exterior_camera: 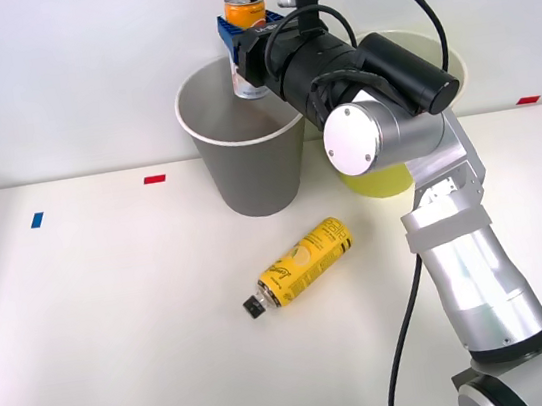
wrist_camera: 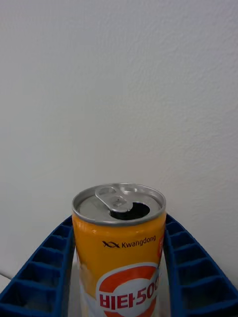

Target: Put cans in the gray bin, plastic bottles in the light green bin

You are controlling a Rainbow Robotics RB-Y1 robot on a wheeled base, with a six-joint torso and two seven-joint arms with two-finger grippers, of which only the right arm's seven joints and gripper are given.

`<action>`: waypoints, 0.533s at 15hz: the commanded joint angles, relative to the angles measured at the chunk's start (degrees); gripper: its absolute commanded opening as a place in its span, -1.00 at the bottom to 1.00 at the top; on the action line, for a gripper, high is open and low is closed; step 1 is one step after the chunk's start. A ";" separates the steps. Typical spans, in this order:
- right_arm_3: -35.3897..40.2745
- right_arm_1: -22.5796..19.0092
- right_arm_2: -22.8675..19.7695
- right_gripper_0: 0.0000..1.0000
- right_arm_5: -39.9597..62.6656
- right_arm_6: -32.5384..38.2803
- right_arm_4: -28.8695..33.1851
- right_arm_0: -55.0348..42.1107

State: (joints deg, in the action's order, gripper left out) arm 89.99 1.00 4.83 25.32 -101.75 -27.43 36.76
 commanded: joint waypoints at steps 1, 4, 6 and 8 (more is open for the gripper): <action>0.01 0.00 1.76 1.00 -3.43 -0.29 0.01 -0.73; 0.01 0.00 8.88 1.00 -14.24 -0.29 -2.28 -4.59; 0.71 0.00 12.92 1.00 -19.96 -0.46 -3.42 -6.17; 7.21 0.00 16.44 1.00 -20.92 -0.46 -5.97 -9.78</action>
State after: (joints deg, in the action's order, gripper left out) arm 93.30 1.00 18.92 5.10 -102.12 -31.56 29.47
